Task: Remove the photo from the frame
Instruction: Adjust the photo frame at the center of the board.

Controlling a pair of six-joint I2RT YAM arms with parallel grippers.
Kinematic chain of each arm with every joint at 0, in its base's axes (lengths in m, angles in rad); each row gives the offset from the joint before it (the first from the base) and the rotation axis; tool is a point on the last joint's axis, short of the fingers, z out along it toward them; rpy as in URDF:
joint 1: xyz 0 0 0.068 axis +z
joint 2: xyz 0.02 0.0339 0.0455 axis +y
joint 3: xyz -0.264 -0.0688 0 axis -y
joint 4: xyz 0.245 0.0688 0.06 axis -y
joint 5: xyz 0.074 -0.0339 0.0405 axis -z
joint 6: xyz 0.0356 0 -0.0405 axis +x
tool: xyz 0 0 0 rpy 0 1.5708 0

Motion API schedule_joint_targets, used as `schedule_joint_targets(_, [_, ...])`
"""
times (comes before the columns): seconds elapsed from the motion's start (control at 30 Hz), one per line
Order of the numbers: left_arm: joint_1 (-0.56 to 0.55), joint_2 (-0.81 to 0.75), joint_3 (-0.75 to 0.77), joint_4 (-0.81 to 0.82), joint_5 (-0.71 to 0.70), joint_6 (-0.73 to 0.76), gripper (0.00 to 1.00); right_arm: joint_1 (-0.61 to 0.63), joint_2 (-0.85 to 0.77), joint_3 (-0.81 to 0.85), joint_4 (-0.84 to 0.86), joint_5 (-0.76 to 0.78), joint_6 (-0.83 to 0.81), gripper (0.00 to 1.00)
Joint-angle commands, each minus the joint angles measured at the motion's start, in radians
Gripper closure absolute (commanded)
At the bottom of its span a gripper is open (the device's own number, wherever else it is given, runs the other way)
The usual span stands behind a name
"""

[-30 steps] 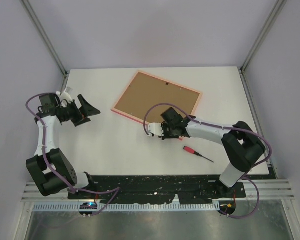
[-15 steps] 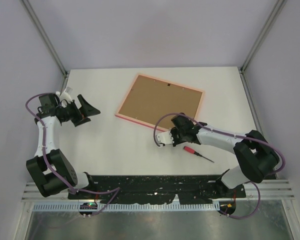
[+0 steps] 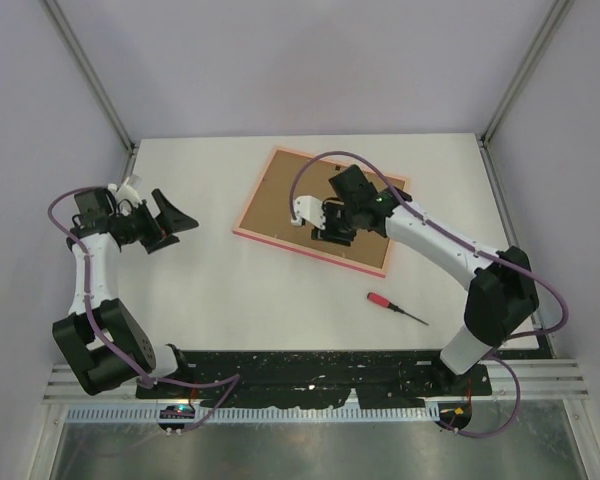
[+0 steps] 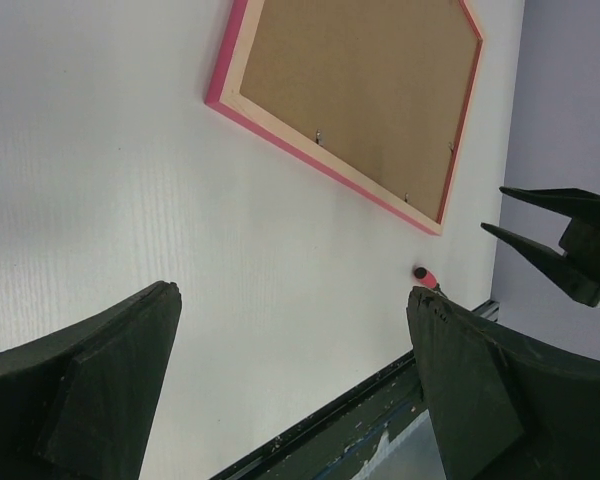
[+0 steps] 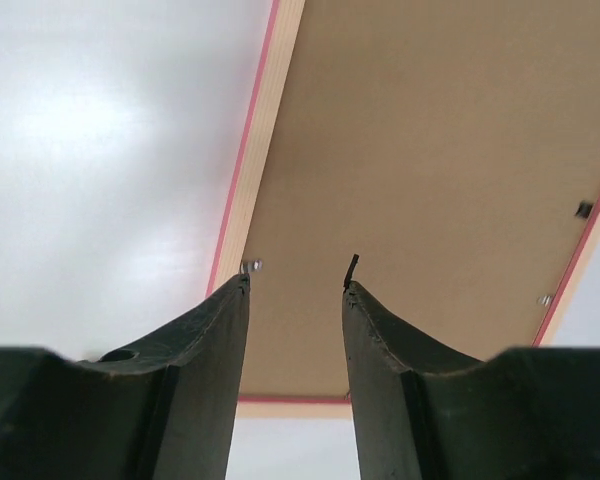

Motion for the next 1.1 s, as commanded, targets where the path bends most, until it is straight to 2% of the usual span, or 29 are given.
schedule_joint_targets(0.0, [0.017, -0.015, -0.001, 0.027, 0.035, -0.003, 0.0, 0.076, 0.127, 0.178, -0.021, -0.083, 0.242, 0.53])
schedule_joint_targets(0.23, [0.036, -0.023, -0.005, 0.028, 0.044, -0.003, 0.0, 0.15, 0.394, 0.371, -0.027, -0.017, 0.391, 0.53])
schedule_joint_targets(0.4, [0.04, -0.015, -0.004, 0.028, 0.049, -0.005, 0.0, 0.162, 0.491, 0.433, 0.016, 0.042, 0.454, 0.55])
schedule_joint_targets(0.7, [0.043, -0.012, -0.005, 0.034, 0.058, -0.008, 0.0, 0.162, 0.485, 0.387, 0.085, 0.042, 0.458, 0.56])
schedule_joint_targets(0.87, [0.047, -0.017, -0.009, 0.036, 0.059, -0.008, 0.0, 0.164, 0.41, 0.333, 0.125, -0.024, 0.457, 0.55])
schedule_joint_targets(1.07, [0.048, -0.012, -0.01, 0.037, 0.061, -0.013, 0.0, 0.172, 0.374, 0.299, 0.211, 0.071, 0.419, 0.5])
